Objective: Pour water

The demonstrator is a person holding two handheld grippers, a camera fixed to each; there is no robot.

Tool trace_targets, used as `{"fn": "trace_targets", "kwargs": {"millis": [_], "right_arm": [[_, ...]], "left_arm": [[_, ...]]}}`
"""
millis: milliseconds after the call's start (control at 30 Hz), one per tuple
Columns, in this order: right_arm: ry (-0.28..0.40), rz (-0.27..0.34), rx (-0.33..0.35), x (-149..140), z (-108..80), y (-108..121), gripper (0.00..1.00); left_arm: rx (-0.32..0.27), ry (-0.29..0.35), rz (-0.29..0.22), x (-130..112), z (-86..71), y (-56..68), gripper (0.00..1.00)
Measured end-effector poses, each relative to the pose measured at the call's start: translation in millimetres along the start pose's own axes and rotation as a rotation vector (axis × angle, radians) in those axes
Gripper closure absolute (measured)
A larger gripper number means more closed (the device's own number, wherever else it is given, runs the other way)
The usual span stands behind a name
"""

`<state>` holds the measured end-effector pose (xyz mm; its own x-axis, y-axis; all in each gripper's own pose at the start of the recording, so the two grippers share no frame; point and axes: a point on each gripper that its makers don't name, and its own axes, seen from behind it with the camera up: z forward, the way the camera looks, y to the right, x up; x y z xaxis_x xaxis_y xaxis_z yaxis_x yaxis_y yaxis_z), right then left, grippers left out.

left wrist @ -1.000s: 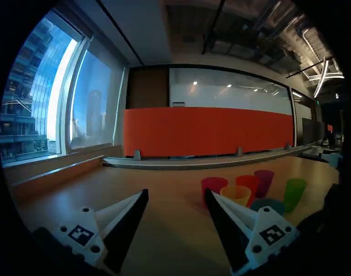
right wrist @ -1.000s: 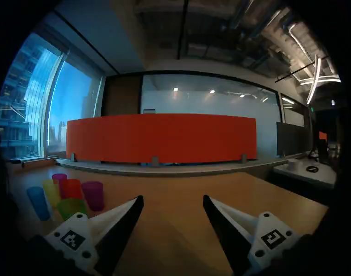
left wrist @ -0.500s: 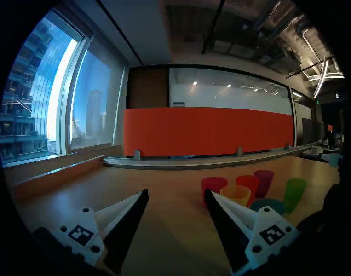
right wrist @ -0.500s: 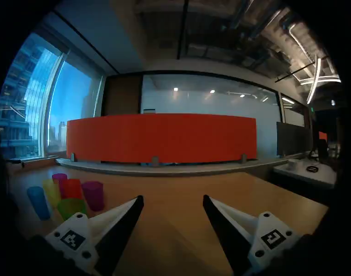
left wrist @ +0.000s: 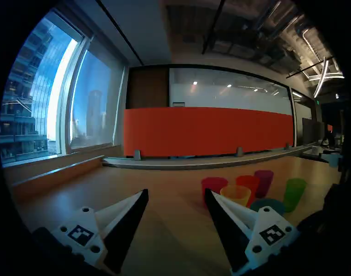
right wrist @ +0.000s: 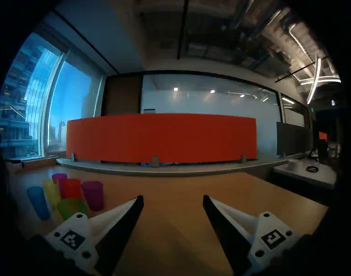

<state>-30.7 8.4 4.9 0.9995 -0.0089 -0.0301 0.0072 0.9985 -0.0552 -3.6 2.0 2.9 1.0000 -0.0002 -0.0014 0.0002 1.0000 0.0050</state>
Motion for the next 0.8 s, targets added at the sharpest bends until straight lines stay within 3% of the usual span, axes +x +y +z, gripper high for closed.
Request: {"fn": "trace_targets", "kwargs": {"millis": [800], "right_arm": [[0.000,0.000,0.000,-1.4,0.8,1.4,0.00]], "left_arm": [[0.000,0.000,0.000,-0.2,1.3,0.3,0.10]]}}
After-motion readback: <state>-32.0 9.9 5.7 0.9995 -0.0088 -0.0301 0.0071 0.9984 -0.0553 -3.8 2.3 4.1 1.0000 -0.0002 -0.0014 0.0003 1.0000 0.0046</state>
